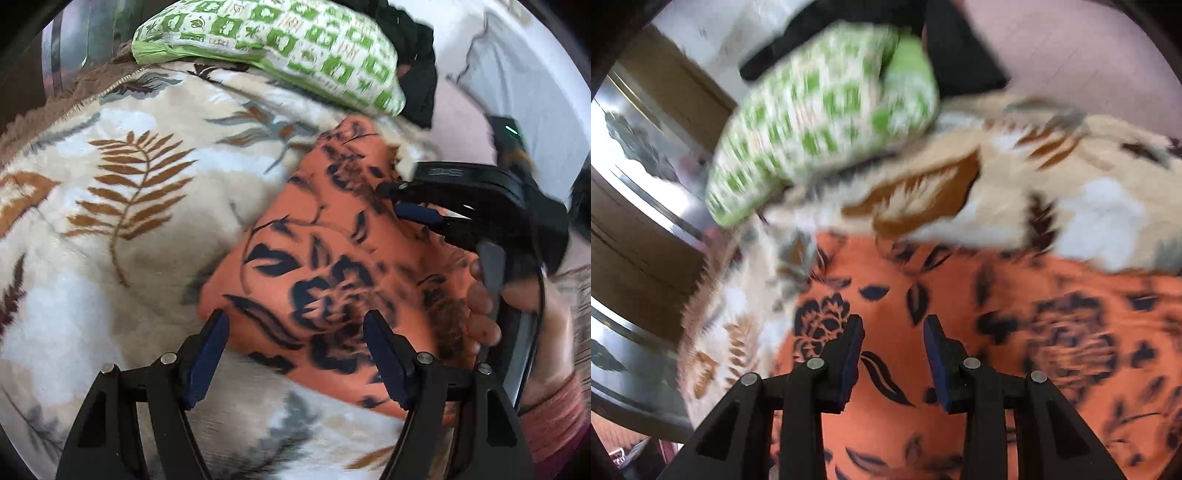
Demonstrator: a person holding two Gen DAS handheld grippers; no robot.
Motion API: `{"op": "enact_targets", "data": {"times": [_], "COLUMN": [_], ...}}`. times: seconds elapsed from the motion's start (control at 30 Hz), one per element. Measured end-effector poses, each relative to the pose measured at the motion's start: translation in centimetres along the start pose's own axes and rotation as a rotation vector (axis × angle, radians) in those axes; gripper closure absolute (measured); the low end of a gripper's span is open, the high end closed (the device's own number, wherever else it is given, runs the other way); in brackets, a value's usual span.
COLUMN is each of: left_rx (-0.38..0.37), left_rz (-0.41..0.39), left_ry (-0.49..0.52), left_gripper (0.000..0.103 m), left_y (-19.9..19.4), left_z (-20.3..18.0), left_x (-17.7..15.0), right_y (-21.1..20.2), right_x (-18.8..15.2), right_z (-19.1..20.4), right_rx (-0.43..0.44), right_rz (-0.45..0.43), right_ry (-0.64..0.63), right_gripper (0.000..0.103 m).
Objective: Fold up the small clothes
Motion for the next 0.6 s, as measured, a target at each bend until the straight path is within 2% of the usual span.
{"op": "enact_targets", "data": {"times": [0.03, 0.07, 0.1, 0.17, 0.23, 0.4, 0.43, 0.53, 0.6], "left_rx": [0.045, 0.049, 0.043, 0.057, 0.086, 0.123, 0.131, 0.143, 0.160], "left_rz": [0.009, 0.010, 0.004, -0.029, -0.062, -0.132, -0.138, -0.147, -0.149], "left_ry": [0.006, 0.004, -0.004, -0.003, 0.020, 0.081, 0.094, 0.126, 0.141], "left_gripper": [0.027, 0.027, 0.027, 0.027, 0.027, 0.027, 0.027, 0.027, 0.027], "left_y": [0.3, 0.5, 0.4, -0.6, -1.3, -2.8, -2.8, -2.7, -2.4], "left_z": [0.1, 0.3, 0.3, 0.5, -0.1, -2.4, -2.9, -4.0, -4.5], "left_x": [0.0, 0.1, 0.1, 0.0, 0.1, -0.3, -0.5, -0.6, -0.6], "right_y": [2.2, 2.9, 2.5, 0.9, -2.5, -10.1, -12.1, -15.7, -17.0], "right_x": [-0.1, -0.4, -0.5, -1.0, -2.4, -6.4, -8.3, -12.3, -14.7], "right_z": [-0.1, -0.4, -0.4, -0.8, -1.6, -5.5, -7.2, -11.7, -13.4], "right_rx": [-0.041, -0.054, -0.042, -0.006, 0.022, -0.140, -0.185, -0.275, -0.306], "right_rz": [0.055, 0.070, 0.028, 0.005, -0.068, -0.169, -0.181, -0.184, -0.173], "right_ry": [0.015, 0.026, 0.040, 0.085, 0.098, 0.076, 0.098, 0.156, 0.178], "right_gripper": [0.065, 0.065, 0.065, 0.065, 0.065, 0.065, 0.065, 0.065, 0.065]}}
Point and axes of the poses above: each gripper's, at about its wrist camera, not at the fingertips, and y roughly the way its jaws point, z to its left, x to its top, the point moved 3 cm from there along y, roughly the way its jaws point, and after that the axes turned 9 degrees about z, right-handed, at the moved point
